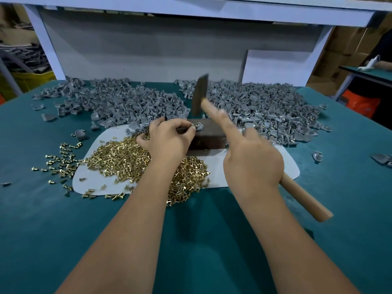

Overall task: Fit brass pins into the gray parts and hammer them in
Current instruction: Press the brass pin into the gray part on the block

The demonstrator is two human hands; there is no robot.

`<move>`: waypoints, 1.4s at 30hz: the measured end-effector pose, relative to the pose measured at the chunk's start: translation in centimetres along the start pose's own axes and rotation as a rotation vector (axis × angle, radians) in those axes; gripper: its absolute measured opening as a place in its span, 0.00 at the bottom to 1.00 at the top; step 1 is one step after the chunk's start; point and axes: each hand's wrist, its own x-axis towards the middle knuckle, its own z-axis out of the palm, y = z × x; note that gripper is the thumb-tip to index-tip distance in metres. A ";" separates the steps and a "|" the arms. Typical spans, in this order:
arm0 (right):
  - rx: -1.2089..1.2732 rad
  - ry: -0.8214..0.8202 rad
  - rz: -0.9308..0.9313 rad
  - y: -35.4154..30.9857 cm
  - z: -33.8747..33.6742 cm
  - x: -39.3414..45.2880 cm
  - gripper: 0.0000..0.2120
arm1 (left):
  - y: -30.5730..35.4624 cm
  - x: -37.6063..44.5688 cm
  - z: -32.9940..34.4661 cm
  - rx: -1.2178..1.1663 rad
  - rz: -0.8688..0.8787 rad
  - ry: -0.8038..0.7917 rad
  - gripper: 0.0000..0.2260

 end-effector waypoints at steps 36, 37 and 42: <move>0.068 -0.056 0.174 2.3 1.3 1.0 0.32 | 0.5 -0.6 -1.1 -0.063 -0.026 -0.120 0.04; 0.066 -0.068 0.198 2.6 1.4 1.1 0.31 | 0.5 -0.7 -1.3 -0.102 -0.042 -0.138 0.04; 0.019 -0.148 0.295 3.7 2.1 1.6 0.28 | 0.6 -0.9 -2.0 -0.222 -0.073 -0.196 0.03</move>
